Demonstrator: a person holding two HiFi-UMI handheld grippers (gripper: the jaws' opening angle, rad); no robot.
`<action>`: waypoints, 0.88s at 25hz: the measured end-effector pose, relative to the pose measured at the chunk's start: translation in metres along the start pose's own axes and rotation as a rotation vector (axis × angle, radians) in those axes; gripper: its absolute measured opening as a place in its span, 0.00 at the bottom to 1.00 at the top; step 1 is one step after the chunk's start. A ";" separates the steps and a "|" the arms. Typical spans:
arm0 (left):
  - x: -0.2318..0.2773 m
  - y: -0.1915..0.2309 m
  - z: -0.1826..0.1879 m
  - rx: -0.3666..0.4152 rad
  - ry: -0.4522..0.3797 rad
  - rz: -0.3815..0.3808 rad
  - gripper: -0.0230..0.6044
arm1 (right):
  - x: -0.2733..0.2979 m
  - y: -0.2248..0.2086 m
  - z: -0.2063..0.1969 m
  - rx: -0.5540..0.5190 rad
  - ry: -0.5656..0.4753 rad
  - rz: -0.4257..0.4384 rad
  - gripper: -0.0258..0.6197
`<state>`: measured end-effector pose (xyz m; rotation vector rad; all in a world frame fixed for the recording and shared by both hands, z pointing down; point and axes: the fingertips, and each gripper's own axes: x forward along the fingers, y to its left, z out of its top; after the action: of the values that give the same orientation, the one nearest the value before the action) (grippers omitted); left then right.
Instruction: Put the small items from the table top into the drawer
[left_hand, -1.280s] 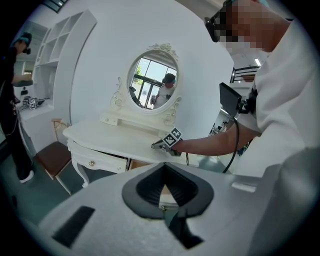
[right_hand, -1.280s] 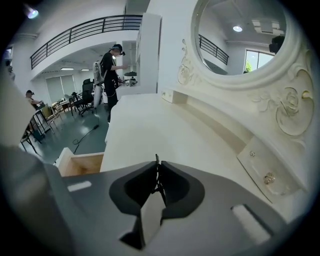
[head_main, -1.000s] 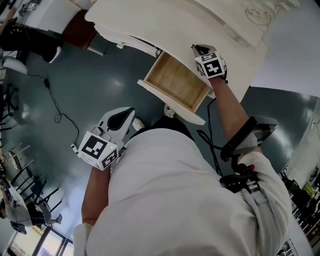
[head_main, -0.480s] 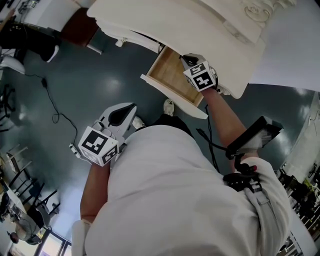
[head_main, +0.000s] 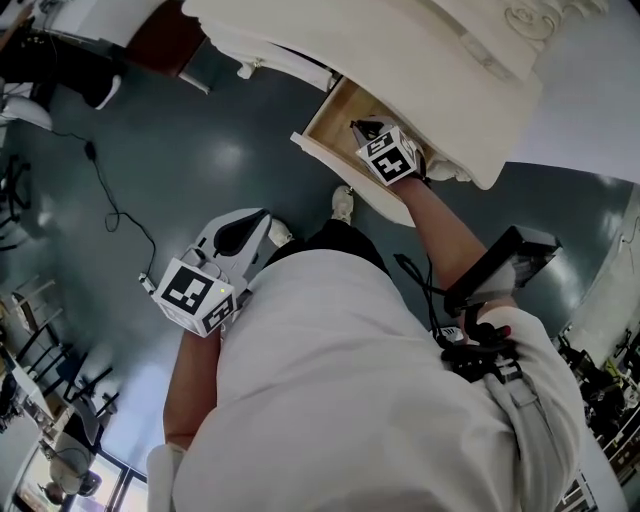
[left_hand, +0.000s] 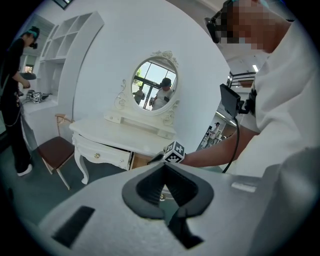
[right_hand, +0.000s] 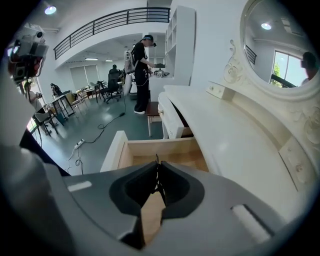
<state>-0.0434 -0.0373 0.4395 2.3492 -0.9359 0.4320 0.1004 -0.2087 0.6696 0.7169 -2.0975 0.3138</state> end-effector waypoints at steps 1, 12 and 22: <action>0.000 0.000 -0.002 -0.004 0.003 0.008 0.04 | 0.007 0.000 -0.006 -0.003 0.009 0.004 0.08; -0.005 -0.001 -0.020 -0.069 0.034 0.097 0.04 | 0.064 -0.017 -0.061 -0.022 0.083 0.038 0.08; 0.014 -0.004 -0.013 -0.094 0.048 0.127 0.04 | 0.079 -0.022 -0.071 -0.100 0.084 0.078 0.08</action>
<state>-0.0313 -0.0343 0.4547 2.1935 -1.0629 0.4822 0.1250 -0.2231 0.7743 0.5555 -2.0490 0.2751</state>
